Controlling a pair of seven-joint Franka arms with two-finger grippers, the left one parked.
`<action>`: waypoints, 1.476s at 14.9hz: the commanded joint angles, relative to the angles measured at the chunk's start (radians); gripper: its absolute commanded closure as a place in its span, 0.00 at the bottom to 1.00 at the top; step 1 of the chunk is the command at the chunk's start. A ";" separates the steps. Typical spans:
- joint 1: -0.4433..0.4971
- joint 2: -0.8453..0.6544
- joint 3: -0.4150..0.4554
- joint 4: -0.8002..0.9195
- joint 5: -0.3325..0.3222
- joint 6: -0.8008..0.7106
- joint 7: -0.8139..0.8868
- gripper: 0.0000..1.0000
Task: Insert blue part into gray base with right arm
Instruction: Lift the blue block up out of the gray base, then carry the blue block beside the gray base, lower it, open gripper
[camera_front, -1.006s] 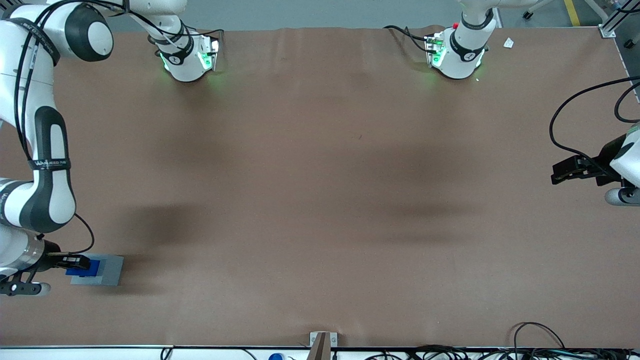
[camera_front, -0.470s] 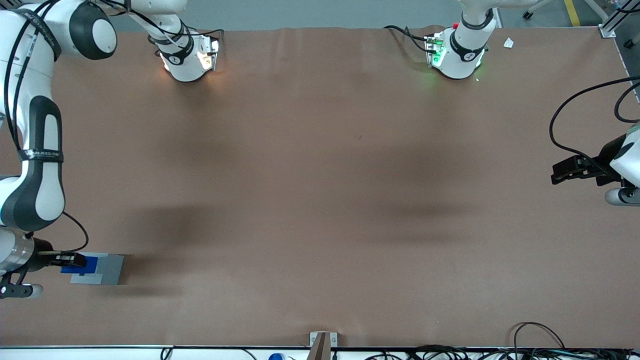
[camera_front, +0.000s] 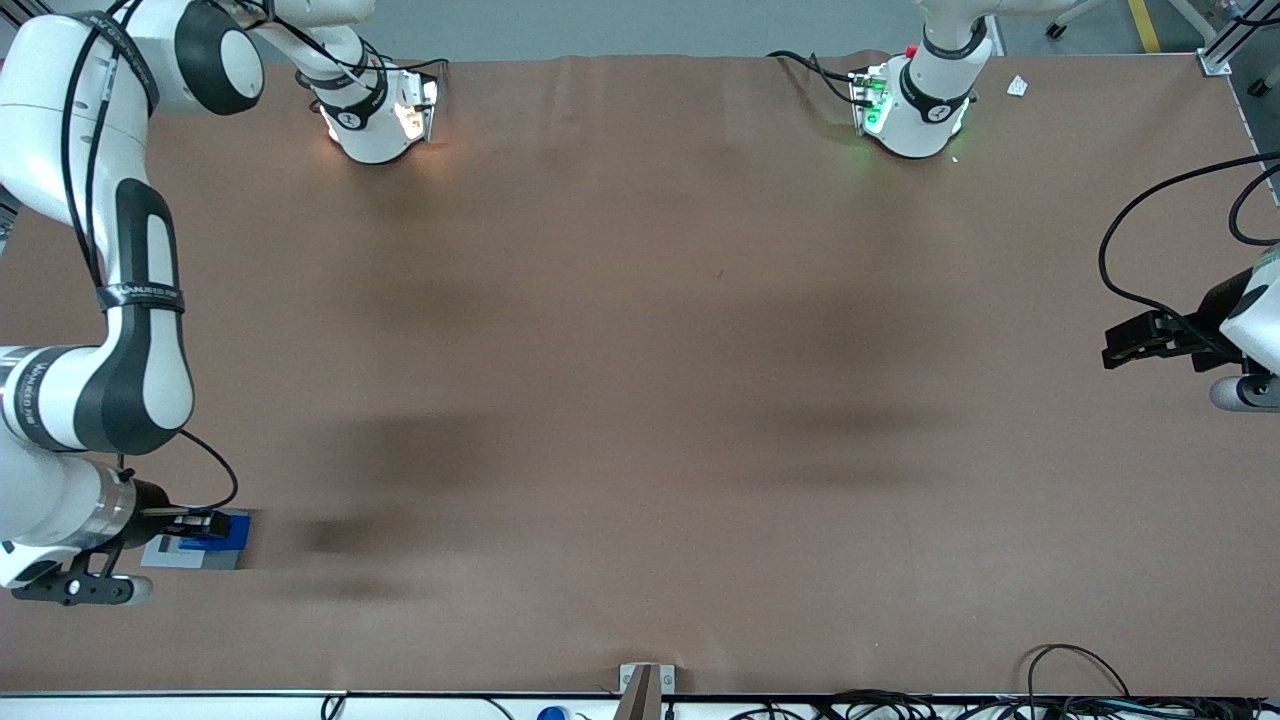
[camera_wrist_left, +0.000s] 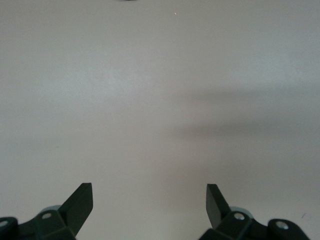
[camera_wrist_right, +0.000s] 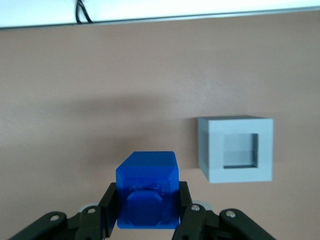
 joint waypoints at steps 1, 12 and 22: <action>0.052 0.020 -0.019 -0.023 -0.036 0.047 0.029 1.00; 0.059 0.109 -0.016 -0.084 0.030 0.173 0.144 1.00; 0.069 0.135 -0.016 -0.105 0.044 0.242 0.128 1.00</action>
